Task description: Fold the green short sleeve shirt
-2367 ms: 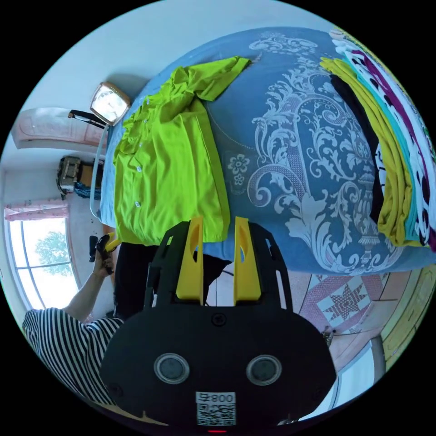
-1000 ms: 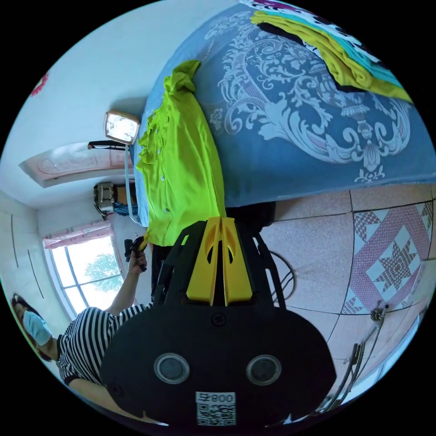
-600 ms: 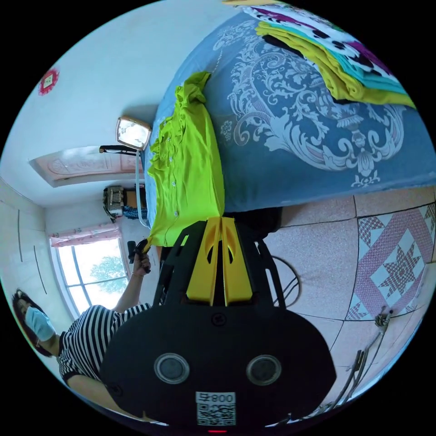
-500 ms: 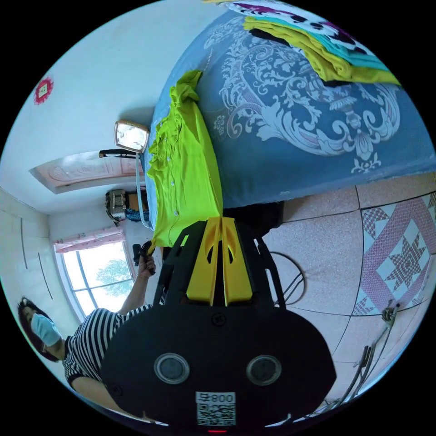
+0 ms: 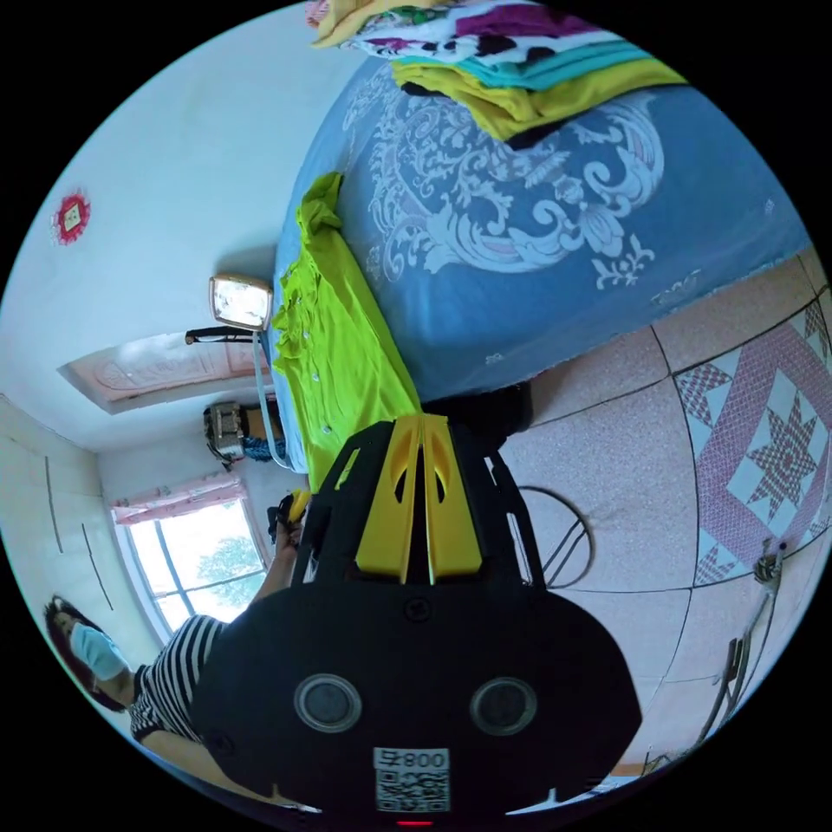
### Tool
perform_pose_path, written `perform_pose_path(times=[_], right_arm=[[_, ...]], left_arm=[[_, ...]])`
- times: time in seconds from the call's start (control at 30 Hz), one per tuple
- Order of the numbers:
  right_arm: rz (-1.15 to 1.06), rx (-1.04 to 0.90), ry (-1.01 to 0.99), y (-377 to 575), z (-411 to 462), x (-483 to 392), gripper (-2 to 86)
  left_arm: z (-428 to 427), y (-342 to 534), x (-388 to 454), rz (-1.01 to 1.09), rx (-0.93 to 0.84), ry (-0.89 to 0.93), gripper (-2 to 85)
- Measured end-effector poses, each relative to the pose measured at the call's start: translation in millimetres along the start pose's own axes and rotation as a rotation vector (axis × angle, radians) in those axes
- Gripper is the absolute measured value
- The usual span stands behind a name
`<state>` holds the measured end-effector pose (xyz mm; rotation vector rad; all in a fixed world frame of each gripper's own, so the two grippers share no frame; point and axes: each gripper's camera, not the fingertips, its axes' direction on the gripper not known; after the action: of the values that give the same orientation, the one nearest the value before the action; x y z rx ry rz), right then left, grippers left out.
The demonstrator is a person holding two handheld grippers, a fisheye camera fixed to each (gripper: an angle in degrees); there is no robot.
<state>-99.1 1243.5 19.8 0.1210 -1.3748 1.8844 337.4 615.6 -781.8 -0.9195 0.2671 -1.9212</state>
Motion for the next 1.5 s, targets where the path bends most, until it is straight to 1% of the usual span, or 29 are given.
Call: perform_pose_path(times=[0.1, 0.23, 0.37, 0.5, 0.6, 0.67, 0.8, 0.87, 0.93, 1.0, 1.07, 1.13, 1.23, 1.33, 1.4, 1.5], right_arm=[[-0.054, 0.041, -0.026, -24, -6, -27, 1.1], [-0.164, 0.070, -0.059, -79, -1, -90, 2.3], [-0.247, 0.081, -0.062, -150, 14, -158, 3.9], [-0.280, 0.092, -0.009, -218, 28, -208, 5.9], [-0.301, 0.100, 0.107, -276, 41, -247, 7.3], [-0.335, 0.097, 0.224, -316, 55, -279, 7.8], [-0.407, 0.069, 0.414, -359, 85, -325, 7.7], [-0.443, 0.007, 0.511, -377, 111, -348, 6.5], [-0.456, 0.023, 0.606, -383, 123, -364, 3.3], [-0.487, 0.044, 0.639, -385, 126, -380, 2.1], [-0.510, 0.009, 0.667, -393, 126, -400, 1.2], [-0.534, 0.008, 0.718, -396, 119, -420, 0.8], [-0.612, 0.093, 0.802, -399, 90, -465, 0.4], [-0.666, 0.140, 0.844, -408, 60, -507, 0.3], [-0.668, 0.142, 0.879, -417, 49, -523, 0.3], [-0.614, 0.076, 0.974, -440, 53, -527, 0.3]], left_arm=[[-5, -31, 13, 0.008, 0.032, 0.002, 7.8], [0, -88, 41, 0.037, 0.075, 0.006, 8.9], [21, -167, 79, 0.074, 0.105, -0.003, 9.6], [52, -247, 109, 0.075, 0.111, -0.069, 9.9], [69, -302, 128, 0.083, 0.141, -0.147, 10.1], [78, -334, 141, 0.095, 0.172, -0.195, 10.2], [104, -398, 172, 0.143, 0.237, -0.313, 10.3], [121, -420, 183, 0.154, 0.216, -0.365, 9.5], [143, -439, 194, 0.177, 0.166, -0.429, 7.2], [164, -453, 215, 0.220, 0.149, -0.586, 3.6], [174, -462, 230, 0.249, 0.118, -0.641, 2.5], [177, -469, 247, 0.278, 0.125, -0.650, 1.9], [168, -479, 283, 0.352, 0.171, -0.639, 1.4], [165, -492, 322, 0.450, 0.172, -0.692, 1.1], [168, -500, 348, 0.508, 0.199, -0.788, 0.9], [179, -510, 358, 0.512, 0.187, -0.838, 0.8]])
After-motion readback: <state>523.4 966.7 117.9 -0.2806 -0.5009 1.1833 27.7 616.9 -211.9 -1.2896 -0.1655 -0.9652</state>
